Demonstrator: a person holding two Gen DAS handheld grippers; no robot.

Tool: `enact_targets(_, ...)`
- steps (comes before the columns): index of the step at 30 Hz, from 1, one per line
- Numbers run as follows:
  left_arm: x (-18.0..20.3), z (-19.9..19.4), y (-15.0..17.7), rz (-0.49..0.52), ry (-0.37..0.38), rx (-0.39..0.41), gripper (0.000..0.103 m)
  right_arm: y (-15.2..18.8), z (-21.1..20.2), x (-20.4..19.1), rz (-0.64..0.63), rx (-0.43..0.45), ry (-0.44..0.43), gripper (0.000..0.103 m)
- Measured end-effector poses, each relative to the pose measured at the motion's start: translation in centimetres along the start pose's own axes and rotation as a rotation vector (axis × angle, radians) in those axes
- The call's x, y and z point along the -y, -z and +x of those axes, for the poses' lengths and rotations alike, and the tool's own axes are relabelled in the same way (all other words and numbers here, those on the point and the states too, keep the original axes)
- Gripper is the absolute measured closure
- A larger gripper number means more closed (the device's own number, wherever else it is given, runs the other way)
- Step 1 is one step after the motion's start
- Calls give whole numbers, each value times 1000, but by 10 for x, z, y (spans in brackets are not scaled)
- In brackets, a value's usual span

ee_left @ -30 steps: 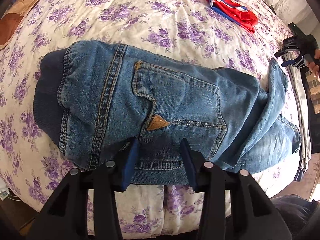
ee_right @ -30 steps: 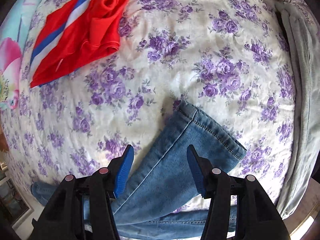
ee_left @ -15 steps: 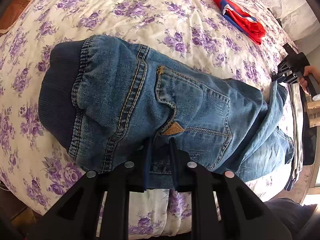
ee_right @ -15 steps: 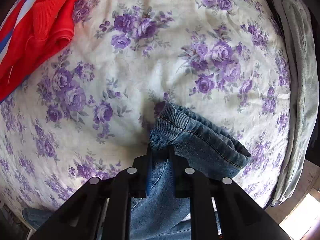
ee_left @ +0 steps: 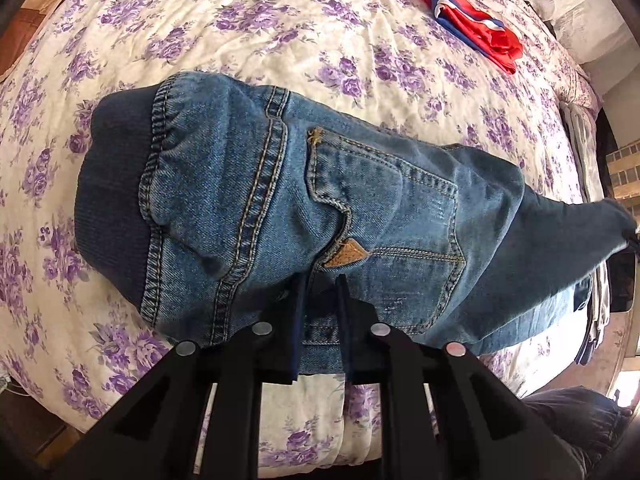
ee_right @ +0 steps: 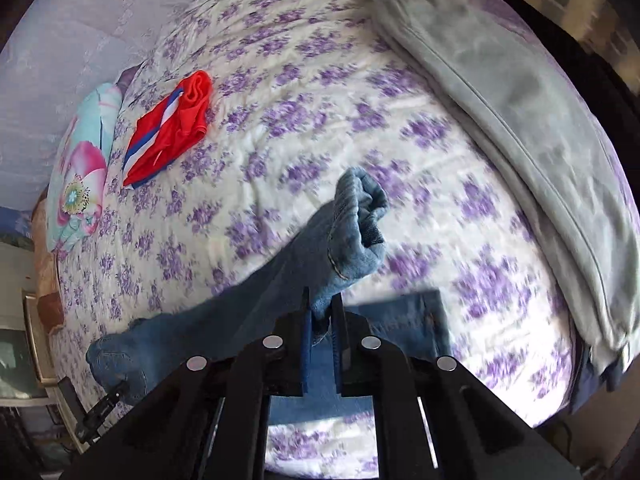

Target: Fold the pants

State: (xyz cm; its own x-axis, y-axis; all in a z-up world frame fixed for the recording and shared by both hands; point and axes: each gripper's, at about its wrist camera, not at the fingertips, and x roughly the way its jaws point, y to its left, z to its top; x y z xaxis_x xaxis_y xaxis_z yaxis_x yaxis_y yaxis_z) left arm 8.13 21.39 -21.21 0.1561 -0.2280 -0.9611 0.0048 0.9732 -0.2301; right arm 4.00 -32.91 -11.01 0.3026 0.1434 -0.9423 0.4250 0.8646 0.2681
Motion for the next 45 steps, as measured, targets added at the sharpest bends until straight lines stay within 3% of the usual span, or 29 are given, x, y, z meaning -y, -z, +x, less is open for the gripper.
enact_targets(5,5,2,-6,43,-22,-46,88,75,60,86,171,-22,-36,96)
enact_targets(9,18,5,-10,107,-86,-82,88,98,93,114,261,21,-123,96)
enact_targets(13,25,2,-15,121,-111,-111,88,99,83,113,262,61,-156,96)
enact_targets(17,35,-18,-12,163,-132,-86,88,101,57,112,247,61,-189,96)
enact_targets(22,71,-48,-4,223,-14,-2,88,107,97,120,246,-33,-123,93)
enact_targets(25,103,-34,-4,251,51,-1,88,107,105,120,232,-29,-119,89)
enact_targets(27,127,-9,-5,273,54,-31,88,103,96,114,187,-61,-93,70)
enact_targets(28,139,5,-6,277,55,-54,88,101,91,110,159,-81,-55,51)
enact_targets(29,146,22,-5,280,52,-85,88,100,84,106,127,-88,8,48)
enact_targets(32,148,65,10,278,-7,-177,88,101,60,90,-2,-88,152,48)
enact_targets(35,146,64,25,265,3,-156,88,104,35,62,-132,-45,193,48)
enact_targets(40,139,62,33,231,36,-159,88,85,39,-28,-364,-6,0,48)
enact_targets(45,143,64,34,241,13,-146,88,67,82,-163,-673,-27,-233,45)
